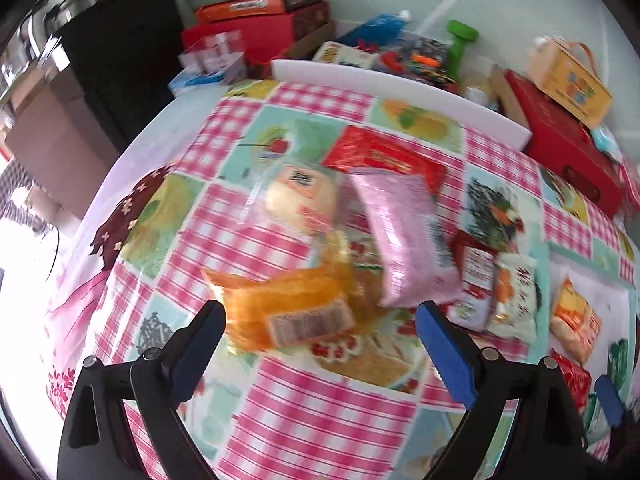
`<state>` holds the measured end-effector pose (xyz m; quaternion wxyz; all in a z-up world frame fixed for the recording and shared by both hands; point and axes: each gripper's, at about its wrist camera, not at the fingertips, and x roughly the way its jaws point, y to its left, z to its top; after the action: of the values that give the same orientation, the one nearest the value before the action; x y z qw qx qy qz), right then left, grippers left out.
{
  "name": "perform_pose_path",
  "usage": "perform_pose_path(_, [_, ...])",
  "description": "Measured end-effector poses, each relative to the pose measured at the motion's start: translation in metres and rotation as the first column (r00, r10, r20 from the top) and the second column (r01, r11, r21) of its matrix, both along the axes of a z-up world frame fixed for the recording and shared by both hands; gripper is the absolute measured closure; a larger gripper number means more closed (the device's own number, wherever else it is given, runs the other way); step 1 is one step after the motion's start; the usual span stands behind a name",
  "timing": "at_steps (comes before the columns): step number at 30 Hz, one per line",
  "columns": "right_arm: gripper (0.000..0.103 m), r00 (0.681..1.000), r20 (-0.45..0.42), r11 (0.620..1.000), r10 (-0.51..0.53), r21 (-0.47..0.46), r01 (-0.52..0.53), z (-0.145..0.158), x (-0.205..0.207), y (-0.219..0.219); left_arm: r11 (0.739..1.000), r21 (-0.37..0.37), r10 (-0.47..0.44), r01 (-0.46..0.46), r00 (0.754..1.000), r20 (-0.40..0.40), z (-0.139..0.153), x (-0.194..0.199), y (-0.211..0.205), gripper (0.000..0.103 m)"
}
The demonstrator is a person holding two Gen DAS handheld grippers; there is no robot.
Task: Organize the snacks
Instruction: 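Move both open tools back over the snack pile, then grasp the orange bread packet with the left tool while the right tool grasps the pudding cup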
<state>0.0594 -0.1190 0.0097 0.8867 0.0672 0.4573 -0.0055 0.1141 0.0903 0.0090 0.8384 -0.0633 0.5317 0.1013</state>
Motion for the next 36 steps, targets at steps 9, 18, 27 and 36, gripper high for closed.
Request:
perform_pose_path(9, [0.000, 0.998, -0.008, 0.997, 0.066, 0.029, -0.066, -0.016, 0.015, 0.041, 0.993, -0.069, 0.093, -0.097, 0.994, -0.056, -0.026, 0.011, 0.036, 0.007])
perform_pose_path(18, [0.004, 0.996, -0.026, 0.995, 0.086, 0.048, -0.084, -0.032, 0.027, 0.056, 0.988, -0.117, 0.094, -0.105, 0.991, -0.096, -0.045, 0.020, 0.040, 0.007])
perform_pose_path(27, [0.015, 0.991, -0.066, 0.992, 0.112, 0.070, -0.108, -0.047, 0.038, 0.071, 0.989, -0.132, 0.056, -0.072, 0.991, -0.125, -0.056, 0.031, 0.033, 0.007])
perform_pose_path(36, [0.044, 0.989, -0.082, 0.991, 0.119, 0.072, -0.114, -0.052, 0.043, 0.077, 0.989, -0.136, 0.050, -0.067, 0.991, -0.123, -0.061, 0.040, 0.028, 0.013])
